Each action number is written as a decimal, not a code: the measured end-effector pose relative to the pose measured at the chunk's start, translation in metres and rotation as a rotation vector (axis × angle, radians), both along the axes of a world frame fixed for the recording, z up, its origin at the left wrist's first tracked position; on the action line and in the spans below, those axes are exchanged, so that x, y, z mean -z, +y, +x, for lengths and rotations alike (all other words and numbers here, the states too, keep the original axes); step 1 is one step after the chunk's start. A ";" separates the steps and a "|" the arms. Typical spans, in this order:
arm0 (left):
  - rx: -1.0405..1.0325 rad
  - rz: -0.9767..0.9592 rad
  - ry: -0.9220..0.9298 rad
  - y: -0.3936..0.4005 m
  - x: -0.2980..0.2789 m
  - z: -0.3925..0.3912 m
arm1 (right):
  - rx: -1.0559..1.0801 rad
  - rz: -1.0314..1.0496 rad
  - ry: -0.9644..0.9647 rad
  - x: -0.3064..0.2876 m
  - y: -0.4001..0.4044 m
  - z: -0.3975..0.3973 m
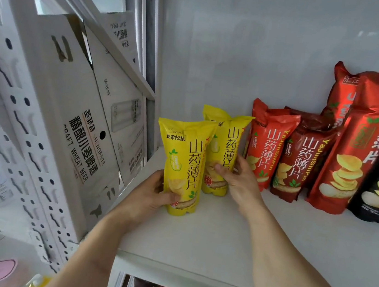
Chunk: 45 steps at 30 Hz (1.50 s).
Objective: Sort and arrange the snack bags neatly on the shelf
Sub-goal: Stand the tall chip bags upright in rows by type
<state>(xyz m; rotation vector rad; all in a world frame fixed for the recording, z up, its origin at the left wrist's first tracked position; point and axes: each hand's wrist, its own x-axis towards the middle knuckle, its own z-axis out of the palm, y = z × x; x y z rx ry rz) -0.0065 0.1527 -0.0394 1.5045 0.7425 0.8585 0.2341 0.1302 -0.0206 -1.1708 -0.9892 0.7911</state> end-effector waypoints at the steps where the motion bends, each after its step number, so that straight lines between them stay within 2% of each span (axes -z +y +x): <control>1: 0.001 -0.003 0.000 0.001 -0.001 0.003 | -0.007 0.009 0.006 -0.002 0.001 -0.001; 6: 0.036 0.011 0.048 0.003 -0.009 0.017 | -0.008 -0.007 -0.147 -0.003 -0.005 -0.002; 13: 0.082 0.025 0.061 0.000 -0.010 0.042 | 0.049 -0.078 -0.205 0.001 -0.022 -0.006; 17: 0.097 0.045 0.086 0.000 -0.011 0.050 | 0.081 -0.120 -0.210 0.008 -0.032 -0.009; 22: 0.129 0.049 0.121 0.005 -0.012 0.059 | 0.050 -0.009 -0.220 0.009 -0.040 -0.016; 29: 0.163 0.035 0.165 0.019 -0.017 0.075 | 0.063 -0.073 -0.214 -0.001 -0.032 -0.017; 38: 0.136 0.032 0.137 0.045 -0.019 0.097 | 0.090 -0.103 -0.148 -0.004 0.003 -0.011; 45: 0.146 0.000 0.181 0.074 -0.024 0.111 | 0.151 -0.100 -0.121 -0.003 0.030 -0.003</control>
